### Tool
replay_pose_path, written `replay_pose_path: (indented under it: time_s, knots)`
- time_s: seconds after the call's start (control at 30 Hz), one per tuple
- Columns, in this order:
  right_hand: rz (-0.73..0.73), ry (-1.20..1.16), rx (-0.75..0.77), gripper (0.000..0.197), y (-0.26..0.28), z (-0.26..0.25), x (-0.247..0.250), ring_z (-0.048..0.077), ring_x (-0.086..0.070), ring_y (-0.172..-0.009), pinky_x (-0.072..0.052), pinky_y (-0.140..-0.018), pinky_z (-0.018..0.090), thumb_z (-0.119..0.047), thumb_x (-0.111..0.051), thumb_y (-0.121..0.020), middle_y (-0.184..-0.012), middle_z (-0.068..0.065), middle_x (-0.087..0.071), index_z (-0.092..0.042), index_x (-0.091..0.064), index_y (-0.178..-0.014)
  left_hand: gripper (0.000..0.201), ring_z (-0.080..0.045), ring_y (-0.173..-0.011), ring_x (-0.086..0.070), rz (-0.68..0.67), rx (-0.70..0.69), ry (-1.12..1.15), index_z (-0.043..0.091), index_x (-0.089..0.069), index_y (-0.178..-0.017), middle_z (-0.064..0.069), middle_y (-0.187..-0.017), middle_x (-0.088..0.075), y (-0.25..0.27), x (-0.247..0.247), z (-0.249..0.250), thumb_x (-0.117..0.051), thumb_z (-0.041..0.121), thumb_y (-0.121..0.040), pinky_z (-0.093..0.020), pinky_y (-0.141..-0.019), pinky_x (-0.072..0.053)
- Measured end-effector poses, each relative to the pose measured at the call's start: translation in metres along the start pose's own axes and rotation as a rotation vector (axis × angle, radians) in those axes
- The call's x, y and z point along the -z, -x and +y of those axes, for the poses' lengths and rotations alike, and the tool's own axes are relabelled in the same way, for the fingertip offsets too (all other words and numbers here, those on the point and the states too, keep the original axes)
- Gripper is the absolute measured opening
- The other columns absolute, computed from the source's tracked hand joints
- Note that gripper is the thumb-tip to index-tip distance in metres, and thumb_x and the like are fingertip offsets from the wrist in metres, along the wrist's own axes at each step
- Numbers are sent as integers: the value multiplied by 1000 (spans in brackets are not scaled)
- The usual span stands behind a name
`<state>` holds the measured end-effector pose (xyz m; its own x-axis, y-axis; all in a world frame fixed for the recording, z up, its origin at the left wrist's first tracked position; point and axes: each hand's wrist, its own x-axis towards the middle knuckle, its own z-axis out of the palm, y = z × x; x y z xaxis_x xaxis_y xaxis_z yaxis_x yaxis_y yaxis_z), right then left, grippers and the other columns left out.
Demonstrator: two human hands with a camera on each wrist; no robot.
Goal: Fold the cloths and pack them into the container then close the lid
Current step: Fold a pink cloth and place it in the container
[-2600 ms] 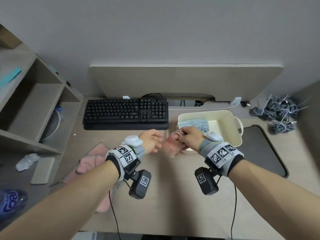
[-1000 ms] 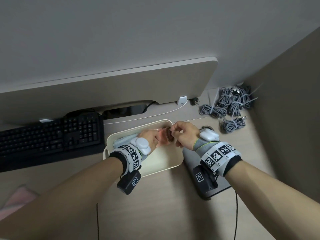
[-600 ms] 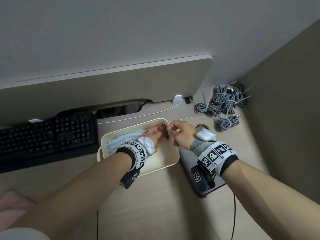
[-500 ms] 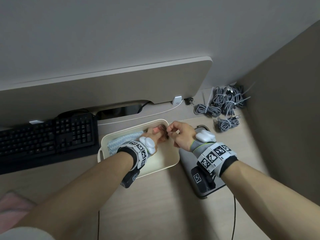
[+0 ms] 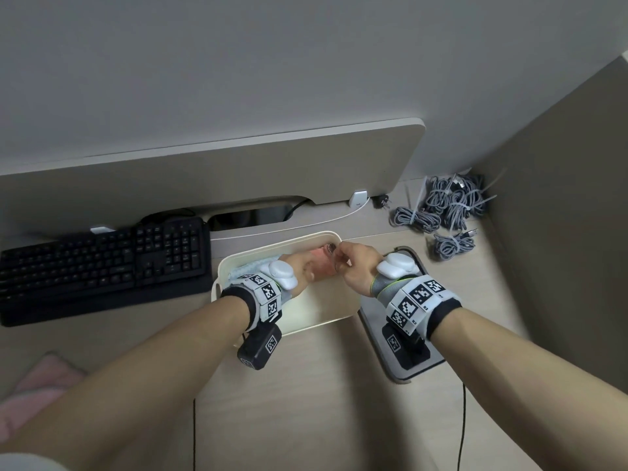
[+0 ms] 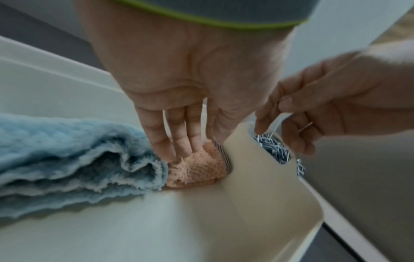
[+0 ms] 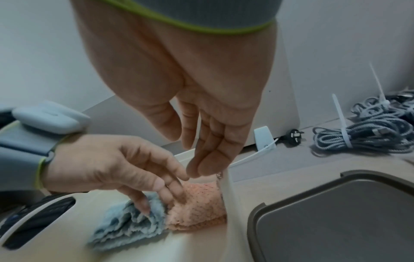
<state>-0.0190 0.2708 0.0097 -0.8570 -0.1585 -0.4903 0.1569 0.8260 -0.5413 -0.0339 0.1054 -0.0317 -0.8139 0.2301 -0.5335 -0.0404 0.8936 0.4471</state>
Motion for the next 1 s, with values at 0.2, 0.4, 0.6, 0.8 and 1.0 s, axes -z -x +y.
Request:
replay_pose_path:
  time_s: [0.2,0.4,0.6,0.8,1.0]
  knots:
    - [-25,66,48,21,16,-41,-7,28,-66,-93,-51,-85,30,-27,-50,-84,-106,3,-68,-29,-63,-101,31,-23,-89,-67,142,32,171,25,-70,-98,-1,-95,-71,49,31,-39,-51,6,-82,-30,-79,-54]
    - [-28,295,125,23,28,-103,-45,19,-67,-82,-52,-77,27,-42,-42,-85,-88,-7,-72,-39,-58,-101,21,-14,-52,-60,316,148,397,18,-69,-89,-2,-73,-71,119,66,-105,-51,7,-86,-21,-56,-53]
    - [-171,194,262,10,39,-183,-133,28,-67,-85,-55,-81,38,-25,-49,-84,-96,0,-70,-33,-54,-84,17,1,-33,-50,407,305,463,13,-63,-82,-9,-74,-65,212,71,-214,-50,6,-90,-12,-42,-43]
    - [-281,232,305,10,50,-244,-214,24,-69,-74,-58,-78,37,-36,-47,-82,-84,-3,-70,-33,-57,-86,18,-22,-78,-61,406,514,315,27,-64,-82,-3,-91,-66,291,52,-322,-58,10,-85,-33,-79,-54]
    - [-397,324,287,14,63,-293,-289,23,-71,-71,-59,-74,41,-43,-40,-76,-86,-4,-69,-38,-53,-78,18,-35,-91,-65,369,627,369,18,-59,-95,-14,-105,-67,351,15,-412,-61,5,-82,-41,-83,-55]
